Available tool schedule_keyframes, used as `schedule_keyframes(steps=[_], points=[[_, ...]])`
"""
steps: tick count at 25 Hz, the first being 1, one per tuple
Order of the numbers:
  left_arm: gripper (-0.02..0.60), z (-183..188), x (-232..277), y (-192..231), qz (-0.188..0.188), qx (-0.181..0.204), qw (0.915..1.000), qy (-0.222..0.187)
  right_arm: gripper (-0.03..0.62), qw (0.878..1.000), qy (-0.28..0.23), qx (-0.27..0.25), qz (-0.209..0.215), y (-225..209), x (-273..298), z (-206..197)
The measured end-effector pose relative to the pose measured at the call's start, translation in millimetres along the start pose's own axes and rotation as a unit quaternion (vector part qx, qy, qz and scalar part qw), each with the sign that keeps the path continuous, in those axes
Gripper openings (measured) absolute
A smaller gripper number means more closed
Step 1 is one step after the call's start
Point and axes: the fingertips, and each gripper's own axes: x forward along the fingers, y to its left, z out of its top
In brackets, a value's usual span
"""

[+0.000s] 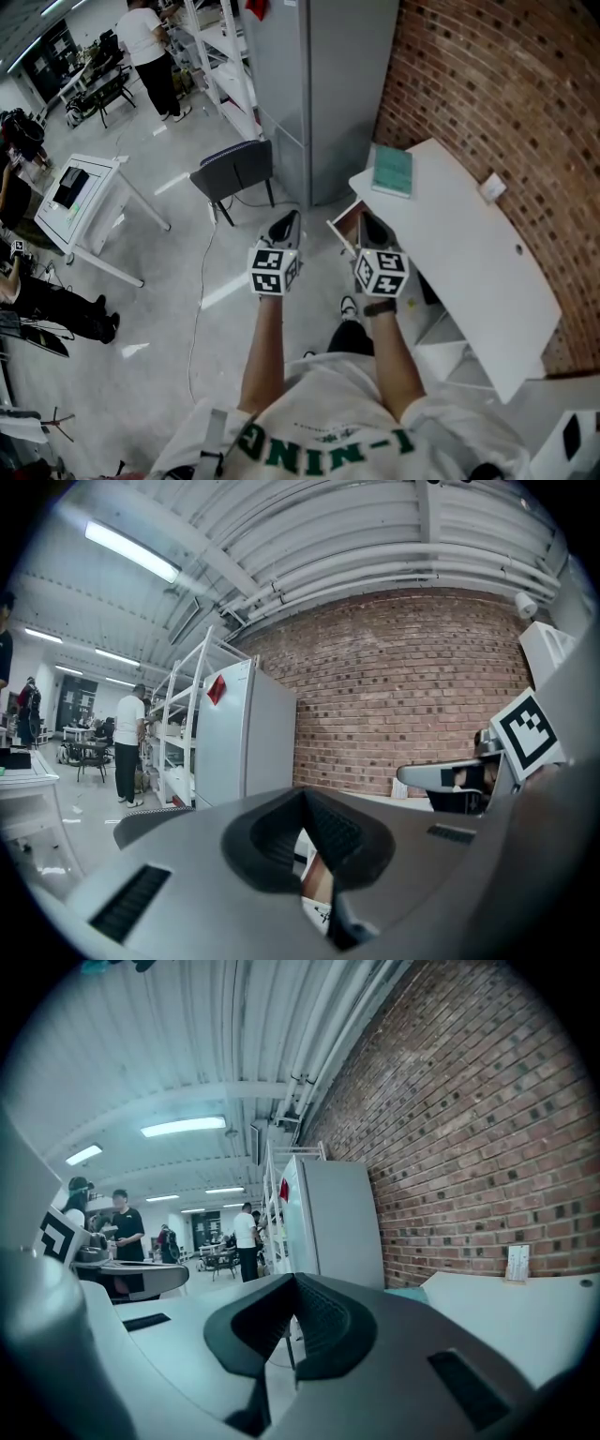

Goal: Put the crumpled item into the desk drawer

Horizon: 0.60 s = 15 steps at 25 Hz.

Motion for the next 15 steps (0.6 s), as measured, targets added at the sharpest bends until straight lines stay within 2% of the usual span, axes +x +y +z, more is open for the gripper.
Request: schedule_keyframes(steps=[11,15], points=[[-0.003,1,10,-1,0.003,-0.004,1.0,-0.003,0.005,1.0,0.009,-0.004,0.002,-9,9,-3],[-0.003,-8,27,-15,-0.007,-0.013,0.9999,0.005,0.005,1.0,0.015,-0.004,-0.007,-30,6,-10]])
